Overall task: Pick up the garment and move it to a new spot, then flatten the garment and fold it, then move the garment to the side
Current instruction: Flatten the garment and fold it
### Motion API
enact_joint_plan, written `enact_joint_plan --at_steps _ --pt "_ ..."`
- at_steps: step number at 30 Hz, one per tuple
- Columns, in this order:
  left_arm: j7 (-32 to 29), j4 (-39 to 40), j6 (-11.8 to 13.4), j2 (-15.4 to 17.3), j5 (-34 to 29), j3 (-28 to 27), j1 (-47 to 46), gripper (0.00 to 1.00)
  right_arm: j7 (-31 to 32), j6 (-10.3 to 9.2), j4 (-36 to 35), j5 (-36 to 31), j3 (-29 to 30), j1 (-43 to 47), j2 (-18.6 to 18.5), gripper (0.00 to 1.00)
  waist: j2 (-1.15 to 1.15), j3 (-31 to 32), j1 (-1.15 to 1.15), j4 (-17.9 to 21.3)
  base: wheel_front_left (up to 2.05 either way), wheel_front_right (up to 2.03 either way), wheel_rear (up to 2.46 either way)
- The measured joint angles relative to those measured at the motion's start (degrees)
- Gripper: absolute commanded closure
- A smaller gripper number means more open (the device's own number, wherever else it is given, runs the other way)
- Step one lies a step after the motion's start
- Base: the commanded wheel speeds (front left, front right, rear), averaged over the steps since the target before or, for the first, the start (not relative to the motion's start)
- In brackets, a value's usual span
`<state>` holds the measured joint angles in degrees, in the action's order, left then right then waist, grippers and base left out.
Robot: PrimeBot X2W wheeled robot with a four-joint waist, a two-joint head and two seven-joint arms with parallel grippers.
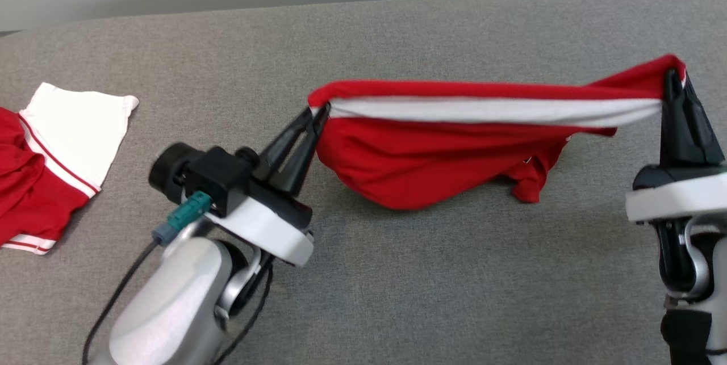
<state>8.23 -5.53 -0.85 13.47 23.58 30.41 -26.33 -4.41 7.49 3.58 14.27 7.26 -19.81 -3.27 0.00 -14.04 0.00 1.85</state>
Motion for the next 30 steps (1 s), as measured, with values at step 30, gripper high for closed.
enact_joint_plan --at_steps 30 --pt "-1.33 -9.39 -3.5 1.09 4.09 -9.78 -36.13 1.0 3.67 0.01 14.58 0.81 -6.81 -41.03 -4.2 1.0 0.0 -3.52 0.0 -2.84 0.0 0.0 0.0"
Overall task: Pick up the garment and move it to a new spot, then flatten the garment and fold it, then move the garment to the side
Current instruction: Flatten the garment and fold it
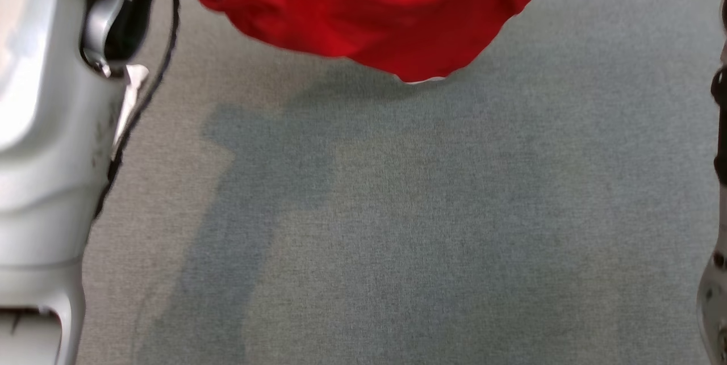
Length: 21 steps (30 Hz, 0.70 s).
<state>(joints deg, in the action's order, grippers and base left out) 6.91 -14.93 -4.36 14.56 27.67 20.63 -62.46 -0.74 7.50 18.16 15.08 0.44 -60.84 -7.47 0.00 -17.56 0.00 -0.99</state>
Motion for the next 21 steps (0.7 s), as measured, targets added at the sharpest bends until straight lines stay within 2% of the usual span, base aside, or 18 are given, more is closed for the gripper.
enact_joint_plan --at_steps 10,17,21 --pt "7.3 -23.61 -2.22 -4.2 1.07 -1.02 -17.7 1.0 -8.9 0.0 20.62 -1.34 -0.08 -18.28 2.41 1.0 0.0 -8.32 0.0 1.22 0.0 0.0 0.0" --pt "8.03 -37.84 -2.68 -7.03 0.63 -0.21 -21.6 1.0 -12.13 0.0 36.09 -1.22 -0.67 -22.03 4.25 1.0 0.0 -10.19 0.0 1.54 0.0 0.0 0.0" --pt "8.0 -46.0 -2.66 -9.4 0.7 0.71 -17.61 1.0 -13.04 0.0 43.41 -0.25 -1.15 -20.66 4.65 1.0 0.0 -10.97 0.0 1.23 0.0 0.0 0.0"
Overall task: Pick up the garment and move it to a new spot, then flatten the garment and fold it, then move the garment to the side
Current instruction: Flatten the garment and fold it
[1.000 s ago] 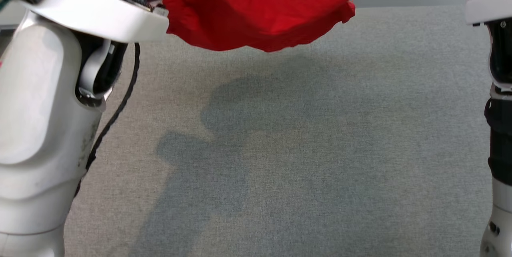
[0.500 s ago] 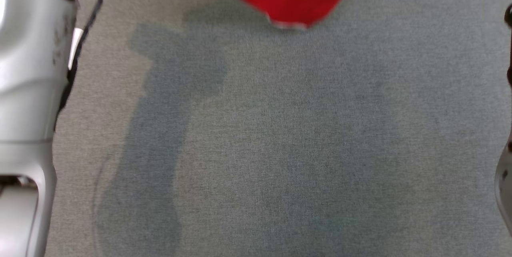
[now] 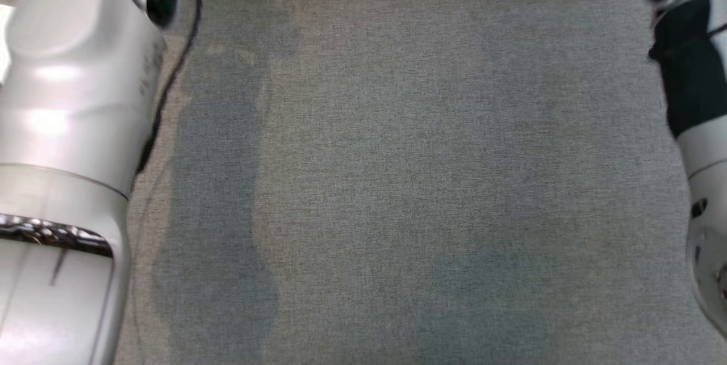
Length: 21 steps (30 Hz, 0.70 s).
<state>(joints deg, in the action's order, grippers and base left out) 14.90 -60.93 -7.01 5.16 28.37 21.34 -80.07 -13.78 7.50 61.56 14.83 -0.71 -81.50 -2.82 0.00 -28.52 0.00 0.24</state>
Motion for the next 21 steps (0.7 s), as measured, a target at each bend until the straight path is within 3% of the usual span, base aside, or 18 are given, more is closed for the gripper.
enact_joint_plan --at_steps 6,11,16,21 --pt "0.05 -6.83 -0.22 -1.99 2.44 -0.42 7.05 1.0 -0.89 0.01 7.03 4.54 -2.68 6.65 0.42 1.0 0.0 -0.18 0.0 -0.87 0.0 0.0 0.0" --pt "0.08 -4.35 -0.24 -2.35 3.05 -1.33 11.38 1.0 -0.99 0.01 6.76 10.46 -7.15 11.7 0.3 1.0 0.0 -0.63 0.0 -1.03 0.0 0.0 0.0" --pt "0.08 3.99 -0.25 -2.34 1.41 -2.05 19.25 1.0 -1.21 0.0 -1.66 14.22 -7.43 21.53 0.18 1.0 0.0 0.71 0.0 -1.2 0.0 0.0 0.0" --pt "0.09 16.83 -0.41 -2.34 -2.87 -1.79 34.36 1.0 -1.24 -0.01 -13.6 15.52 -6.86 38.57 0.1 1.0 0.0 4.51 0.0 -1.38 0.0 0.0 0.0"
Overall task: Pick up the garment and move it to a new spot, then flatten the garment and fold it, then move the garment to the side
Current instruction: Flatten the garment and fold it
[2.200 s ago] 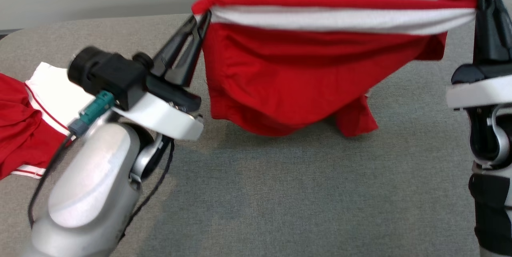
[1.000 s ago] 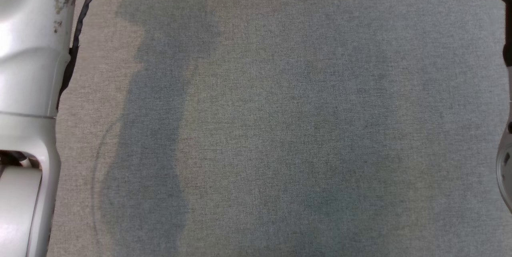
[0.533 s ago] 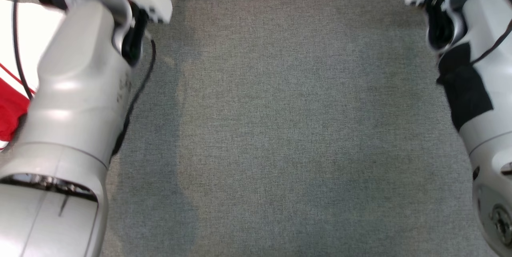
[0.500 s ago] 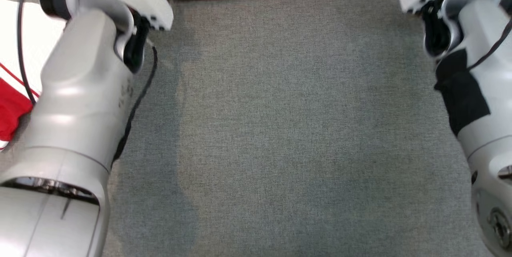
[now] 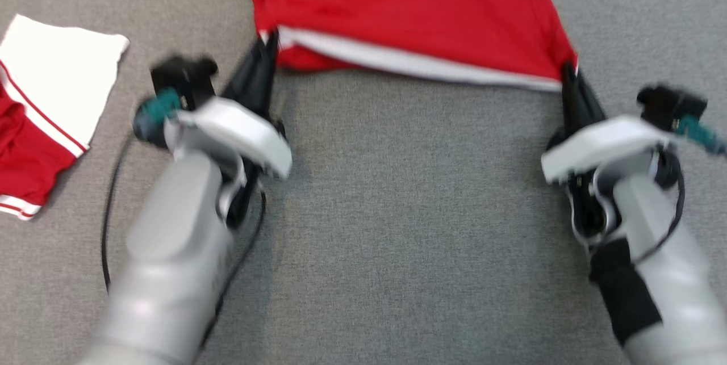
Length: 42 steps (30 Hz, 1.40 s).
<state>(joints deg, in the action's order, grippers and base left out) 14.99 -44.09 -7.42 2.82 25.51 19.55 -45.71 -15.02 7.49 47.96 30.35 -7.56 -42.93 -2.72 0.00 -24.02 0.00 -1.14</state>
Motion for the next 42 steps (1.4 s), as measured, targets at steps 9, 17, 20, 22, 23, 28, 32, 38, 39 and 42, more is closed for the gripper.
enact_joint_plan --at_steps 9,17,20,22,23,28,32,38,39,42 --pt "-0.01 18.6 0.0 0.85 -4.45 -1.4 25.41 1.0 -0.12 0.0 -17.91 2.88 2.23 23.98 0.02 1.0 0.0 6.5 0.0 0.26 0.0 0.0 0.0" --pt "-1.86 30.76 2.81 2.46 -4.19 -1.42 40.06 1.0 -0.12 0.0 -30.54 3.14 1.97 41.11 0.07 1.0 0.0 11.71 0.0 -0.55 0.0 0.0 0.0" --pt "-4.01 36.02 4.34 2.79 -3.63 -1.35 44.58 1.0 -0.11 0.0 -34.27 4.76 2.47 46.36 0.07 1.0 0.0 13.26 0.0 -0.92 0.0 0.0 0.0" --pt "-5.5 39.13 5.48 3.03 -3.33 -1.27 47.35 1.0 -0.09 0.01 -36.19 4.98 2.54 49.47 0.07 1.0 0.0 14.11 0.0 -0.99 0.0 0.0 0.0" --pt "-6.32 40.79 6.11 3.16 -3.21 -1.25 48.86 1.0 0.44 0.01 -36.94 5.04 2.66 50.98 0.07 1.0 0.0 14.57 0.0 -0.97 0.0 0.0 0.0" --pt "-8.51 46.04 7.55 3.48 -2.78 -0.89 52.54 1.0 1.66 0.01 -40.02 4.32 4.32 54.89 0.1 1.0 0.0 15.58 0.0 -0.88 0.0 0.0 0.0" --pt "-9.75 47.81 8.42 3.81 -2.7 -1.0 53.05 1.0 3.28 0.01 -41.52 2.8 5.89 54.86 0.09 1.0 0.0 15.74 0.0 -1.01 0.0 0.0 0.0" --pt "-10.84 47.57 8.25 4.44 -2.57 -1.24 50.93 1.0 6.05 0.01 -42.2 -0.59 8.06 49.49 0.1 1.0 0.0 14.74 0.0 -1.61 0.0 0.0 0.0" --pt "-10.94 47.3 7.93 4.55 -2.44 -1.27 50.0 1.0 6.53 0.01 -42.25 -1.45 8.73 47.78 0.12 1.0 0.0 14.42 0.0 -1.79 0.0 0.0 0.0" --pt "-11.55 46.13 6.83 4.64 -2.34 -0.7 46.38 1.0 8.23 0.01 -42.54 -2.48 10.69 42.36 0.05 1.0 0.0 13.32 0.0 -2.94 0.0 0.0 0.0"
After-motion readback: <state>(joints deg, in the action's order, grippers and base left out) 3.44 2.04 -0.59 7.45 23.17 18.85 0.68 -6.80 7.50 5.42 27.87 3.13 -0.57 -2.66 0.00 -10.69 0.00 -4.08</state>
